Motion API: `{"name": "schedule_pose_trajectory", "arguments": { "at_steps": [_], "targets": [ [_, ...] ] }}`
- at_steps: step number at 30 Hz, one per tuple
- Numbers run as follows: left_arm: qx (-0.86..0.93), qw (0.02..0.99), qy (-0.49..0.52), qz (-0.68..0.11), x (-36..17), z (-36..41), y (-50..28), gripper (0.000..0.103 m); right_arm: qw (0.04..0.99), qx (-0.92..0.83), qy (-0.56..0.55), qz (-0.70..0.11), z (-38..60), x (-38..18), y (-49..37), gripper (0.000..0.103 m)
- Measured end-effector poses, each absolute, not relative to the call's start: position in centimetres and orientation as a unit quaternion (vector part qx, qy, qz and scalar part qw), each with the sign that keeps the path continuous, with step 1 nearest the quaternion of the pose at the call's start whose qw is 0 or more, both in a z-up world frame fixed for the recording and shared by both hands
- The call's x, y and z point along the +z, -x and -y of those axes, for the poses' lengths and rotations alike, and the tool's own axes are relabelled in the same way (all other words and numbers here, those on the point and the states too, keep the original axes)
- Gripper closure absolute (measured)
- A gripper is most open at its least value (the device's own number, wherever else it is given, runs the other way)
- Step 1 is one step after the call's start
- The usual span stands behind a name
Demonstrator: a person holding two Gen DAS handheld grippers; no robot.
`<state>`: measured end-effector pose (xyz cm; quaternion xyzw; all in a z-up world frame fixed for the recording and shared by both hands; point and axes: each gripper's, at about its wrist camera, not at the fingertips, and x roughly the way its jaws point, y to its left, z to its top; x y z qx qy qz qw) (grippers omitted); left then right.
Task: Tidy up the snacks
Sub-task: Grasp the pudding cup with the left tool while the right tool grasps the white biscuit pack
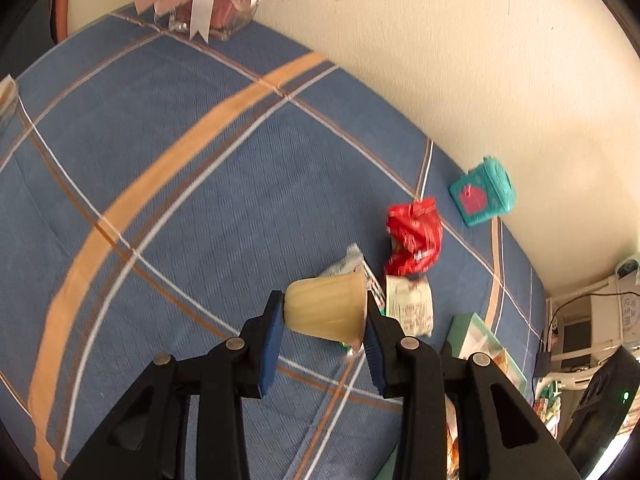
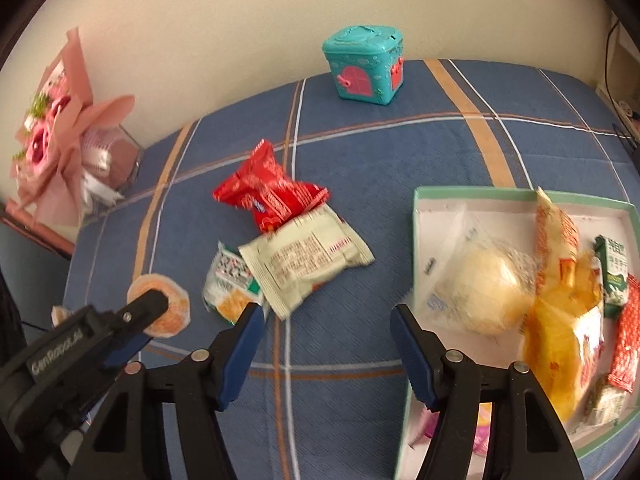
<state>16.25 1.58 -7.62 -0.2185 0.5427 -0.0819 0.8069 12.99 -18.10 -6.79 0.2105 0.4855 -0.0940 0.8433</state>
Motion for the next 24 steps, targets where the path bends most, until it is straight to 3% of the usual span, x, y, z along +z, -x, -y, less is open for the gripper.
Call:
{"name": "schedule_pose_trajectory", "arguments": {
  "at_steps": [6, 24],
  "targets": [
    [-0.080, 0.807, 0.230, -0.538, -7.9, -2.3, -16.7, 0.065, 0.820, -0.102, -0.274, -0.492, 18.9, -7.4, -16.1, 0.036],
    [-0.071, 0.799, 0.241, -0.546, -9.2, -3.2, -17.0, 0.065, 0.788, -0.171, -0.240, -0.540, 19.2, -10.5, -23.2, 0.041]
  ]
}}
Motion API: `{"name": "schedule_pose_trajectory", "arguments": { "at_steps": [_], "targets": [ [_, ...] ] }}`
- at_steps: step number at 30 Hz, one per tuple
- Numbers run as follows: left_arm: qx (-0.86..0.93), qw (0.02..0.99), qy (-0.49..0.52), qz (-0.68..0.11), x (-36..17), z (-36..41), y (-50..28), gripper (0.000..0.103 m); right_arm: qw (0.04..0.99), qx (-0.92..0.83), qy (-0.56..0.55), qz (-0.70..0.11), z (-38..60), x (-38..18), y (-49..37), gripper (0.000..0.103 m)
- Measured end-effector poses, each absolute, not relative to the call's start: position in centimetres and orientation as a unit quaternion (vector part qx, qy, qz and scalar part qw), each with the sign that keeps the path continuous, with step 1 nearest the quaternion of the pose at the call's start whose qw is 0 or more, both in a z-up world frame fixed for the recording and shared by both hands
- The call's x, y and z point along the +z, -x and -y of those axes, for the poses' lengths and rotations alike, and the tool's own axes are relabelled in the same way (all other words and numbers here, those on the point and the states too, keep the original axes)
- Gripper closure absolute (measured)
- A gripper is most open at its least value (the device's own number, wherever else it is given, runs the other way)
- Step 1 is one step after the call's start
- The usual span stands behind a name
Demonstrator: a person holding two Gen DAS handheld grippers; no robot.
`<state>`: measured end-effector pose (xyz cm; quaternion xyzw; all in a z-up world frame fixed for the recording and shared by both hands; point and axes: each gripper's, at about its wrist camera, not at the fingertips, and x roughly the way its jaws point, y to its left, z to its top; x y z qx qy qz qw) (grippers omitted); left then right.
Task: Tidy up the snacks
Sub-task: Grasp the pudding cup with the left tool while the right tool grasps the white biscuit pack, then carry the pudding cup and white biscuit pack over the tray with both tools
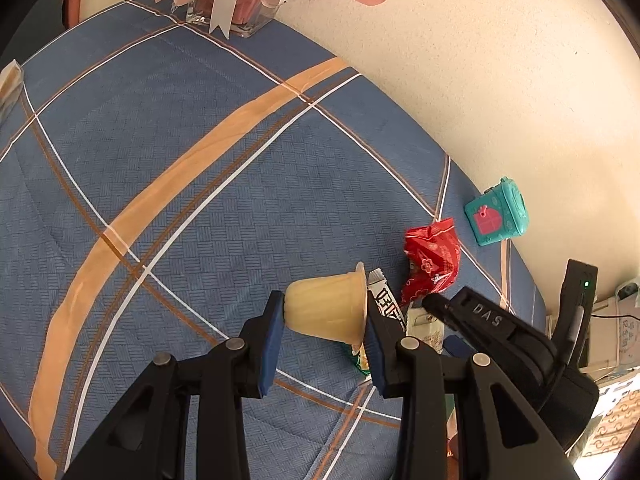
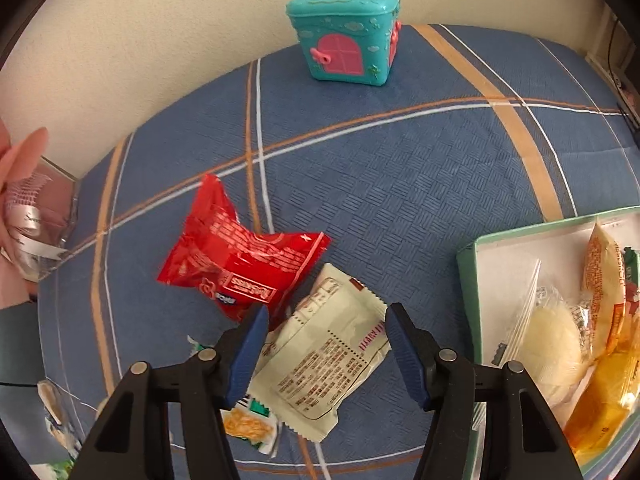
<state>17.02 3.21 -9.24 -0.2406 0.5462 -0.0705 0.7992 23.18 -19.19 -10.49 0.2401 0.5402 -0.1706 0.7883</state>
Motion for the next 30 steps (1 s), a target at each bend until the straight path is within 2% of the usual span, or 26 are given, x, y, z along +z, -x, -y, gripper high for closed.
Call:
{"name": "schedule_pose_trajectory", "arguments": {
  "at_steps": [20, 30],
  "targets": [
    [-0.086, 0.790, 0.234, -0.560, -9.2, -2.1, -16.2, 0.065, 0.793, -0.120, -0.150, -0.577, 17.2, -11.3, -19.2, 0.041],
    [-0.093, 0.772, 0.228, -0.586, -10.7, -1.2, -15.5, 0.065, 0.794, -0.113, -0.157, -0.577, 16.8, -10.7, -14.2, 0.040]
  ]
}}
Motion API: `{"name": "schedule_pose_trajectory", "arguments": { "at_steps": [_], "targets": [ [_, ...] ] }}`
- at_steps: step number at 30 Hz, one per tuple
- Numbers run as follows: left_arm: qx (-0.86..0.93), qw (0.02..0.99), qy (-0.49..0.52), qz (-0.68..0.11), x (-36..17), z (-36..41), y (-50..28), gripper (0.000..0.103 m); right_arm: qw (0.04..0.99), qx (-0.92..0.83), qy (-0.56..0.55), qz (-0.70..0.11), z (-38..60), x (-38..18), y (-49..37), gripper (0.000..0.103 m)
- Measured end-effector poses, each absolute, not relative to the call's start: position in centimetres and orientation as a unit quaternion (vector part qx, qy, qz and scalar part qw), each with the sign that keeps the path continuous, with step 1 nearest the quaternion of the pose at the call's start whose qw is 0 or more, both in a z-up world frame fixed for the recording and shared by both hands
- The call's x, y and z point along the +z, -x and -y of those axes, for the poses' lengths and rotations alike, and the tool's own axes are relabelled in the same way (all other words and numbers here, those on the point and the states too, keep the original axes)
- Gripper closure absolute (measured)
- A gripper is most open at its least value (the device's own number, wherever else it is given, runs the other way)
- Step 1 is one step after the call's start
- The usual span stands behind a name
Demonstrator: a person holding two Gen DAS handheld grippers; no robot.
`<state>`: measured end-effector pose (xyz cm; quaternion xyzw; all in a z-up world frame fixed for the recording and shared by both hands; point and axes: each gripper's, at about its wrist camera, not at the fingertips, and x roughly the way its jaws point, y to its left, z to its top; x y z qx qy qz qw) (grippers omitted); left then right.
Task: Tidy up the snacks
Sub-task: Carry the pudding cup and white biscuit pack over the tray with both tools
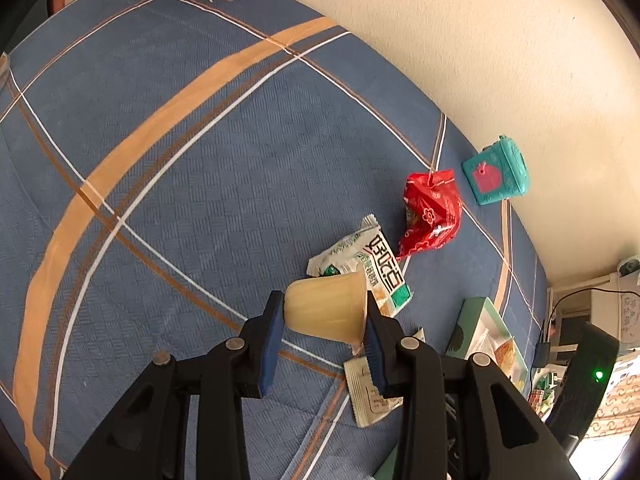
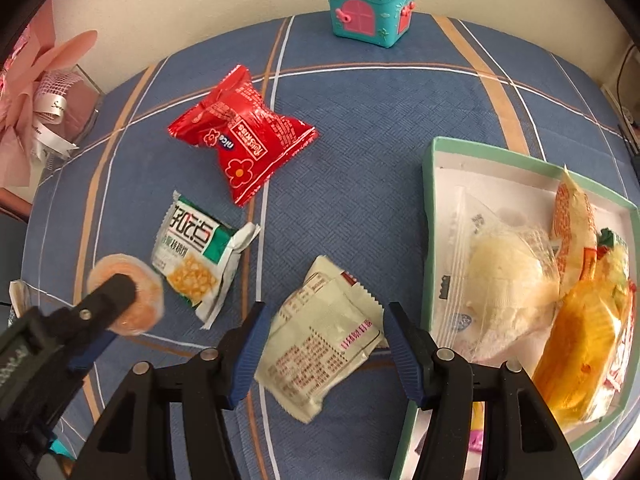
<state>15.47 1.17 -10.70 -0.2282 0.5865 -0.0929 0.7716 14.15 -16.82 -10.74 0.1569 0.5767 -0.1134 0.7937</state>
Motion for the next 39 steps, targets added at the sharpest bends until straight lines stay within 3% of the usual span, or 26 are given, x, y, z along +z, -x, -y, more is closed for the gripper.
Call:
{"name": "schedule_pose_trajectory", "arguments": {
  "at_steps": [9, 27, 32, 39],
  "targets": [
    [-0.093, 0.771, 0.231, -0.586, -10.6, -1.4, -15.4, 0.065, 0.790, -0.101, -0.183, -0.576, 17.6, -9.5, -11.3, 0.039],
    [-0.085, 0.762, 0.237, -0.597, -11.9, -1.5, -15.9, 0.065, 0.784, -0.099, -0.164, -0.591, 14.6, -11.7, -14.5, 0.039],
    [-0.083, 0.764, 0.235, -0.595, -11.7, -1.5, -15.8, 0.065, 0.790, -0.100, -0.138, -0.589, 12.8, -12.1, -15.3, 0.047],
    [-0.076, 0.772, 0.223, -0.591, -10.9, -1.5, -15.3, 0.065, 0.809, -0.093, -0.120, -0.567, 11.8, -10.1, -12.9, 0.048]
  ]
}}
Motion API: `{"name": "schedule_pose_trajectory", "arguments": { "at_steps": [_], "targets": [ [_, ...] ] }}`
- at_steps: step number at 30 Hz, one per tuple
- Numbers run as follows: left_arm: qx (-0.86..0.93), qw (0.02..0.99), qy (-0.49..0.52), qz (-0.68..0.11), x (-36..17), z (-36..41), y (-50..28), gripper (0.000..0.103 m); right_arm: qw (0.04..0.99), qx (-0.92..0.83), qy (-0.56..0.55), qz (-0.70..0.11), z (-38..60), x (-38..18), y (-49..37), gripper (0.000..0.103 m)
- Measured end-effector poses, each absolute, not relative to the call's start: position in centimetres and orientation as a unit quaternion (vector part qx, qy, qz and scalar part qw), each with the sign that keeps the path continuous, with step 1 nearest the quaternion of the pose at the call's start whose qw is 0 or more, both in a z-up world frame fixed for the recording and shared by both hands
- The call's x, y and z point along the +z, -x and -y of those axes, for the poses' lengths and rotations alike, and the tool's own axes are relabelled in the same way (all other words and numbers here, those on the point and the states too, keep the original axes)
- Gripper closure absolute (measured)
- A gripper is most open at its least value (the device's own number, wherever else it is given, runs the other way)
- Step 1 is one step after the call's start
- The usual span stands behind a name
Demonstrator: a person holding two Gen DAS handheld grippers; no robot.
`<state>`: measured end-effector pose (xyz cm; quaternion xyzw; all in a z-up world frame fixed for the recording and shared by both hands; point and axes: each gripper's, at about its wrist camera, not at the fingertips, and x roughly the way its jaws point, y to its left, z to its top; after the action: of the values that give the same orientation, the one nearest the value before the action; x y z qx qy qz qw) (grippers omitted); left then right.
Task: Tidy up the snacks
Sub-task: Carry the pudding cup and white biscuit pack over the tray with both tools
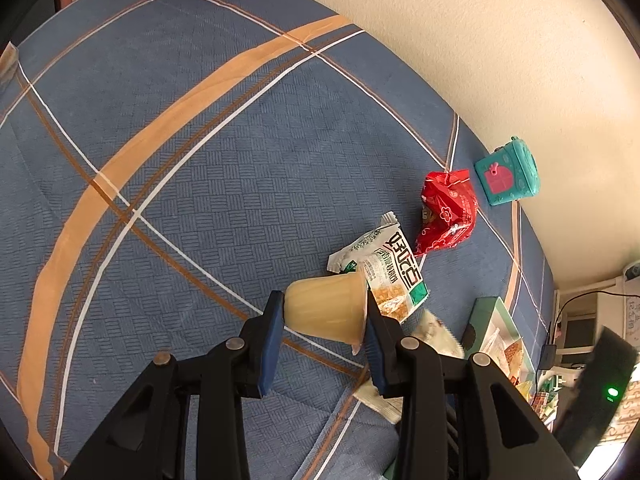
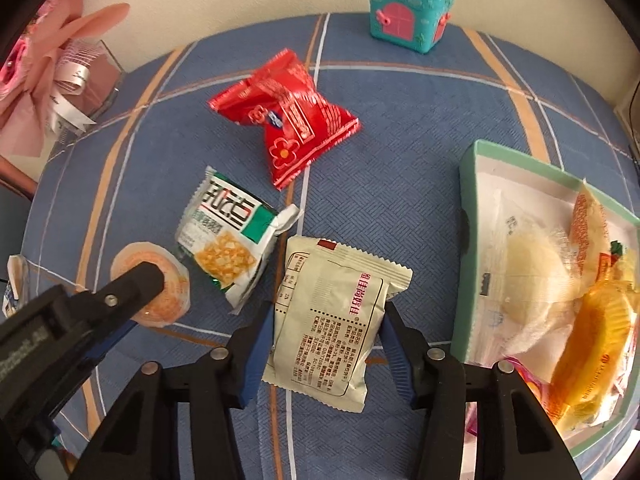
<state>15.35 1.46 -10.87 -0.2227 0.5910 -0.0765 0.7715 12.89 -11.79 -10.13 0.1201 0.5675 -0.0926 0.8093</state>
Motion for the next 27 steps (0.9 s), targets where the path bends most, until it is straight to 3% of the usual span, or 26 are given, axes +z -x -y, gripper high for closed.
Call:
{"name": "schedule_pose_trajectory", "arguments": {
  "at_steps": [12, 27],
  "targets": [
    [-0.084, 0.801, 0.163, -0.570, -7.7, 1.3, -13.3, 0.065, 0.838, -0.084, -0.124, -0.524, 11.8, -6.0, -8.9, 0.048],
    [-0.106, 0.821, 0.123, -0.548, -5.2, 5.7, -12.0, 0.065, 0.851, -0.084, -0.184, -0.484, 19.5, -1.8, -7.3, 0.048]
  ]
}}
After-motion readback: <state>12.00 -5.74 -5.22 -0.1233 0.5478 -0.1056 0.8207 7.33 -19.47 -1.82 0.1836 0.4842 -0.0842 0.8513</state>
